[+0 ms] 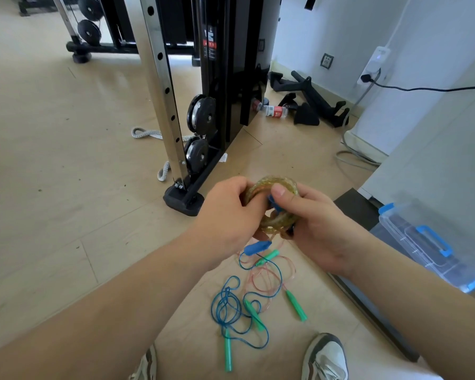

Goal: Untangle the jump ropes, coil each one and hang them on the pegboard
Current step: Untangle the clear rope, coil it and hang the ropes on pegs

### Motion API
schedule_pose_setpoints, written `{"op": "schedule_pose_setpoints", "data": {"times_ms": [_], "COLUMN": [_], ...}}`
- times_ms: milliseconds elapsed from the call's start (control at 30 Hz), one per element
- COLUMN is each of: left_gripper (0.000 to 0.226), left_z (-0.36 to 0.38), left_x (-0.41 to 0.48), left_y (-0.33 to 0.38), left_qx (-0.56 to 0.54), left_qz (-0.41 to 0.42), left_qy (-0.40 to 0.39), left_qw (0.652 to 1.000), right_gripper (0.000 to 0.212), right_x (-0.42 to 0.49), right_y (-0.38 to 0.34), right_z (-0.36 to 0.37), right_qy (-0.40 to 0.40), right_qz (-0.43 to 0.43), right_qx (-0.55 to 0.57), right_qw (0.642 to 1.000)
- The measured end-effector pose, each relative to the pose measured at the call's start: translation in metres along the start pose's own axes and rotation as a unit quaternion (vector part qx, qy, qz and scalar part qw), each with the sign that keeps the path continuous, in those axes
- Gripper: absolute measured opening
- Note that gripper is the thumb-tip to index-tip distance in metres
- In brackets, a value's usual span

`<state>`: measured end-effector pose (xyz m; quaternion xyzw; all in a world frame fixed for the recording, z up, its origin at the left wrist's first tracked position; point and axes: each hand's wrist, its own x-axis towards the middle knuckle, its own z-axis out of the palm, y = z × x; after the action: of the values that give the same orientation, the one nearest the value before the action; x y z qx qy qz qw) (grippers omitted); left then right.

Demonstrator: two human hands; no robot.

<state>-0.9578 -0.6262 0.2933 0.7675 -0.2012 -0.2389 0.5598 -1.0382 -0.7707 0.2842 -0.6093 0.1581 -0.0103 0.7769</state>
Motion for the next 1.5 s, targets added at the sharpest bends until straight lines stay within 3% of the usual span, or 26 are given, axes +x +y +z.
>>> {"op": "schedule_pose_setpoints", "data": {"times_ms": [100,233,400,600,667,767,900,967,1067,1133,1267,1400,1500], "left_gripper": [0.01,0.019,0.033,0.026,0.029,0.027,0.022,0.021,0.028,0.03,0.029,0.026,0.025], "left_z": [-0.002,-0.011,-0.01,-0.007,-0.003,0.0,0.001,0.0,-0.005,-0.009,-0.013,-0.021,-0.025], "left_x": [0.0,0.001,0.004,0.005,0.003,0.002,0.003,0.003,0.004,0.005,0.009,0.015,0.019], "left_y": [0.001,0.002,0.001,-0.002,-0.004,-0.008,-0.006,-0.005,-0.006,-0.007,-0.007,-0.01,-0.01], "left_qx": [-0.151,-0.272,-0.304,-0.374,-0.355,-0.27,-0.12,-0.062,0.066,0.084,0.069,0.088,0.068], "left_qz": [-0.055,-0.084,-0.102,-0.121,-0.123,-0.104,-0.012,0.05,0.136,0.144,0.142,0.118,0.078], "left_qy": [-0.067,-0.152,-0.12,-0.149,-0.162,-0.122,-0.057,-0.027,0.032,0.048,0.053,0.073,0.085], "left_qw": [0.985,0.947,0.939,0.908,0.912,0.95,0.991,0.996,0.988,0.985,0.986,0.986,0.991], "right_gripper": [0.057,0.046,0.023,0.034,0.038,0.042,0.033,0.036,0.063,0.064,0.029,0.047,0.052], "right_x": [0.001,0.002,0.006,0.009,0.008,0.005,0.006,0.007,0.006,0.004,-0.002,-0.001,-0.003], "right_y": [-0.003,-0.002,-0.003,-0.003,-0.004,-0.004,0.003,0.006,0.004,0.001,-0.002,-0.004,-0.003], "right_z": [-0.004,-0.007,-0.007,-0.012,-0.015,-0.016,-0.013,-0.013,-0.014,-0.014,-0.01,-0.012,-0.016], "right_qy": [-0.007,0.016,0.079,0.115,0.119,0.119,0.092,0.114,0.117,0.081,0.019,0.018,-0.038], "right_qz": [0.021,0.043,0.035,-0.004,-0.013,-0.013,0.013,0.033,0.082,0.121,0.125,0.124,0.128], "right_qx": [0.057,0.13,0.146,0.158,0.148,0.12,0.126,0.019,-0.114,-0.104,-0.06,-0.104,-0.224], "right_qw": [0.998,0.99,0.985,0.981,0.982,0.986,0.988,0.993,0.983,0.984,0.99,0.987,0.965]}}
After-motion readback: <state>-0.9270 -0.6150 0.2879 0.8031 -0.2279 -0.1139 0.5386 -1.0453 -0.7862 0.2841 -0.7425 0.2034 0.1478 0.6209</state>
